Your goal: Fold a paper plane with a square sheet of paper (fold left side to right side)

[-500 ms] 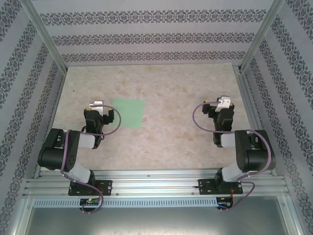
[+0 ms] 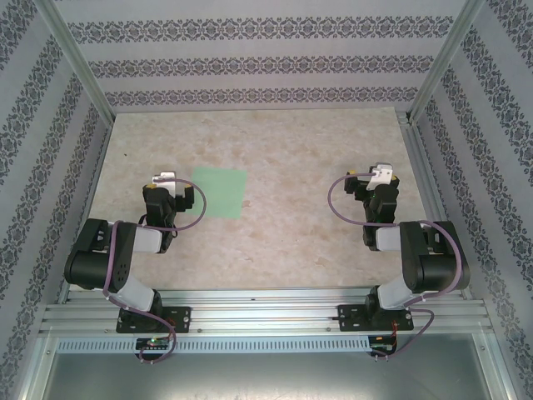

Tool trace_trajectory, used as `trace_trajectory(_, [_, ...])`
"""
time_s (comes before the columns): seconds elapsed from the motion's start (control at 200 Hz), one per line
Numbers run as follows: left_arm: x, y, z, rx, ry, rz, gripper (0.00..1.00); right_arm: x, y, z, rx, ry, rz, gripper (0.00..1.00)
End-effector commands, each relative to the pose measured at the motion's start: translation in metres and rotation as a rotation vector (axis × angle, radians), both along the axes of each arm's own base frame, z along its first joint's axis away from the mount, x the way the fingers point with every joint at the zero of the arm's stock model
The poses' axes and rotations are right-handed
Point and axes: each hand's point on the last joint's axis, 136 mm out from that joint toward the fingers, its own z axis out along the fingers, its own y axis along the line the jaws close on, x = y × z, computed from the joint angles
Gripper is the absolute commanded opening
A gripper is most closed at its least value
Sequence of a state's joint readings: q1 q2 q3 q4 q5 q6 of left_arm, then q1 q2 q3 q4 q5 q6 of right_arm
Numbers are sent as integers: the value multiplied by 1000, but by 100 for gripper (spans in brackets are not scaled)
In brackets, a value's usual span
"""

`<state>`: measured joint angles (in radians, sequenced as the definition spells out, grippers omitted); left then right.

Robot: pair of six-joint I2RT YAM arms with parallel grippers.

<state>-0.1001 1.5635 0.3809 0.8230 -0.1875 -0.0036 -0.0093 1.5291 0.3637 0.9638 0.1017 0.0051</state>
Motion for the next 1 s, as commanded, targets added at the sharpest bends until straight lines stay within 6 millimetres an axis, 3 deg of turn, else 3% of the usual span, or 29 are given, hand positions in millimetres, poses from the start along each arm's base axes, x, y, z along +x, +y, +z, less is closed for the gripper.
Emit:
trace_trajectory(0.0, [8,0,16,3,-55,-12,100,1,0,2,14,-16,10,98])
trace_trajectory(0.265, [8,0,17,3,-59,-13,100,1,-1,3,18,-18,5,98])
trace_trajectory(0.4, [2,8,39,-2,-68,37,100,1,-6,7,24,-24,-30,98])
trace_trajectory(0.485, [-8,12,56,-57,-8,81,100,1,-9,24,14,9,-46,98])
trace_trajectory(0.639, [-28,-17,76,-288,114,-4,100,-7,-2,62,98,38,-52,98])
trace_trajectory(0.699, [-37,-29,79,-363,166,-38,100,-10,11,74,174,35,-17,98])
trace_trajectory(0.809, [-52,-39,73,-457,276,-42,100,-14,46,72,302,128,30,98])
trace_trajectory(0.994, [-70,-60,38,-528,528,-86,100,-15,142,34,367,360,129,98])
